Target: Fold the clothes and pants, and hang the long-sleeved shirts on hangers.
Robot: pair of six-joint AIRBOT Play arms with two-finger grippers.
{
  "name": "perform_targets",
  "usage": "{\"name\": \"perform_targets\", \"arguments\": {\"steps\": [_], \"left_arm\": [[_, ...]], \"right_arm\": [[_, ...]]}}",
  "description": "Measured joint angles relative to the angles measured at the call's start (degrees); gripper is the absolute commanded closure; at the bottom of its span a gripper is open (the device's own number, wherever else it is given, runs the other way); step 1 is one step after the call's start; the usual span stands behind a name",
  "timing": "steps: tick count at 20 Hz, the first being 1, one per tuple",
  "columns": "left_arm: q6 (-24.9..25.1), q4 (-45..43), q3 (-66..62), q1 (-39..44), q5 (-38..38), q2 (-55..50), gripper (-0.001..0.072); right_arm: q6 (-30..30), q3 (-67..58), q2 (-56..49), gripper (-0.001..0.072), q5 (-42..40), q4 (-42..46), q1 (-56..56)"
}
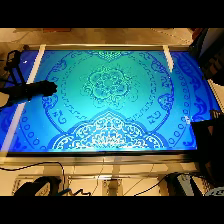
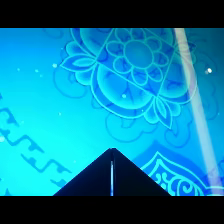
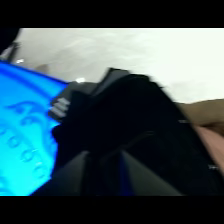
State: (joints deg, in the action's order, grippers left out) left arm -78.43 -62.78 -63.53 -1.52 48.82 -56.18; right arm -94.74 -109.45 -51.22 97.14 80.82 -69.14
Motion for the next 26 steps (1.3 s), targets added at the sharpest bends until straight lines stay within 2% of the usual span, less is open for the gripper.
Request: {"name": "perform_targets", "arguments": {"steps": [1,3,6,9,12,15,18,23,26], "left_arm": [[0.02,0.0,0.0,0.0,0.0,0.0,0.07],[0.0,0.0,0.0,0.0,0.0,0.0,0.07],[0.0,0.0,0.0,0.0,0.0,0.0,0.07],[0.02,0.02,0.0,0.0,0.0,0.0,0.07],[0.02,0.02,0.0,0.0,0.0,0.0,0.07],[0.02,0.02,0.0,0.0,0.0,0.0,0.07],[0.02,0.0,0.0,0.0,0.0,0.0,0.07],[0.02,0.02,0.0,0.0,0.02,0.0,0.07],[0.02,0.0,0.0,0.0,0.0,0.0,0.07]], "right_arm": [[-0.02,0.76,0.0,0.0576,-0.09,-5.7,0.0],[0.0,2.32,0.0,0.0679,0.59,-17.18,0.02],[2.1,4.48,0.83,0.068,2.27,-31.71,2.71],[6.32,5.49,2.86,0.068,3.21,-37.88,11.8],[8.66,5.84,5.57,0.0681,5.16,-33.24,24.11],[8.76,6.27,7.32,0.0681,6.69,-19.15,35.26],[7.19,9.18,8.07,0.0681,7.45,-8.35,41.09],[6.16,22.69,8.52,0.0683,7.58,-3.96,45.07],[5.77,31.8,8.59,0.0684,5.64,-3.76,53.53]]}}
